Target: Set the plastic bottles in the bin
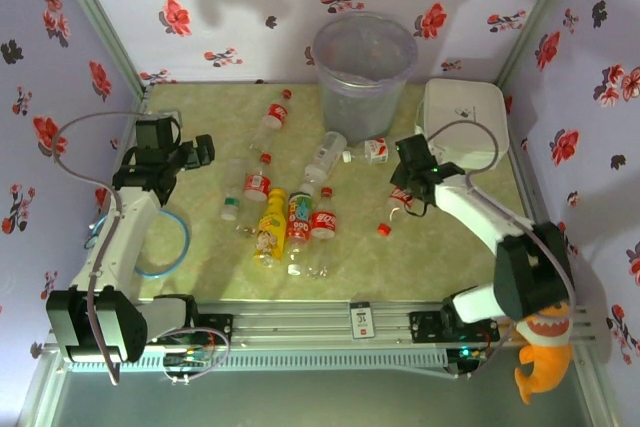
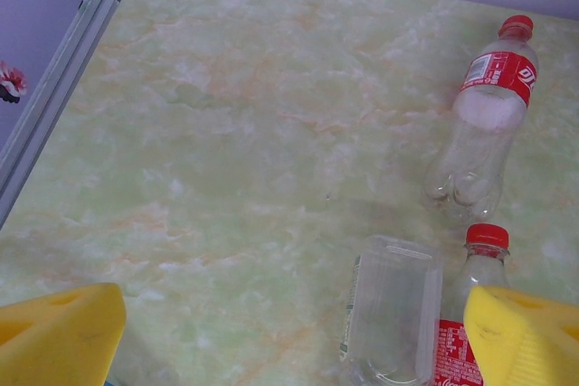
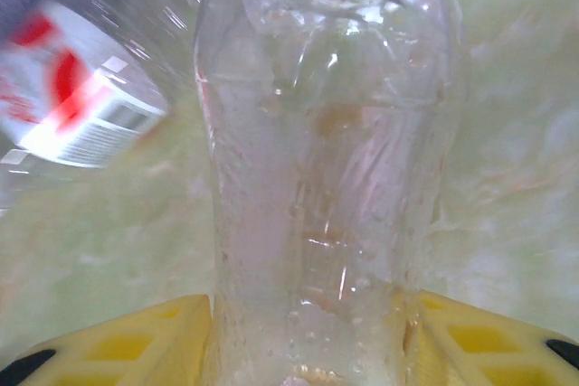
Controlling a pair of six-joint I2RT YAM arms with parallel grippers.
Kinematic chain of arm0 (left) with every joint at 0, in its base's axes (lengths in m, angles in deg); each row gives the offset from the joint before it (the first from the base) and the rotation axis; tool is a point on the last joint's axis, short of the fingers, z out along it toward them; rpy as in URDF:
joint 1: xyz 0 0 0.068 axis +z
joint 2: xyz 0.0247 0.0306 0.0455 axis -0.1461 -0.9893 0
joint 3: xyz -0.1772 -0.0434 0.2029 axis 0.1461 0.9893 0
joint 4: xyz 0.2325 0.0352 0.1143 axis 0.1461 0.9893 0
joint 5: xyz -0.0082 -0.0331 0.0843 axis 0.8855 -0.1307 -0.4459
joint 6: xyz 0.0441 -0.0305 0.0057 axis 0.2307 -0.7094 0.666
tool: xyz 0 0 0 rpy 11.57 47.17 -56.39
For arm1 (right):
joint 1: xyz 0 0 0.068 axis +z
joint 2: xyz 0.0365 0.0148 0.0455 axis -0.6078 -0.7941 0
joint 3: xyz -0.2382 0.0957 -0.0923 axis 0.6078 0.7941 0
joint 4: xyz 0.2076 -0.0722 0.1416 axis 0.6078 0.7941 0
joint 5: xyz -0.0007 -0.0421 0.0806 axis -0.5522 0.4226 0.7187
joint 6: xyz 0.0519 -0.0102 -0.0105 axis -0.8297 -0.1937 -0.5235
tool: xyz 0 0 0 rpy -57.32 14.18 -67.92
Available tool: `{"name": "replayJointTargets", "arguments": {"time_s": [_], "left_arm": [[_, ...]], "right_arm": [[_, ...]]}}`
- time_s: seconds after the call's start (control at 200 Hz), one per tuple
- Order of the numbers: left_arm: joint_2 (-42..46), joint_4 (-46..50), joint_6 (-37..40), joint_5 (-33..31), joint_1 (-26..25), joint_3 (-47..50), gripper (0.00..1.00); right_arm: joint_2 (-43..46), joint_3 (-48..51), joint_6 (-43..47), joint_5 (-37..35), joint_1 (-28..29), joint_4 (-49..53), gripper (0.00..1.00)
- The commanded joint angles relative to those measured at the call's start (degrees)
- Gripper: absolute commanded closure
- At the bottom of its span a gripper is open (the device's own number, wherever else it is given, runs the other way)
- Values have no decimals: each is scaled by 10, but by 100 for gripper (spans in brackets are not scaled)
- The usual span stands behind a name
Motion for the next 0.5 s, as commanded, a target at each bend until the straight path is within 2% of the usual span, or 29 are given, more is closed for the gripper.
{"name": "replayJointTargets", "arguments": {"time_s": [0.0,0.125,0.225,0.49], "left_arm": [[-8,-1,14,3,-3,4,3],[-16,2,12,4,-4,2,3],[-19,3,11,4,-4,2,3],[-24,3,16,3,-8,7,3]], "right_arm": [[78,-54,67,-35,4,69,47],[118,-127,132,-32,4,58,48],[111,-179,188,-37,4,-9,48],[-13,-314,267,-37,1,-233,48]]}}
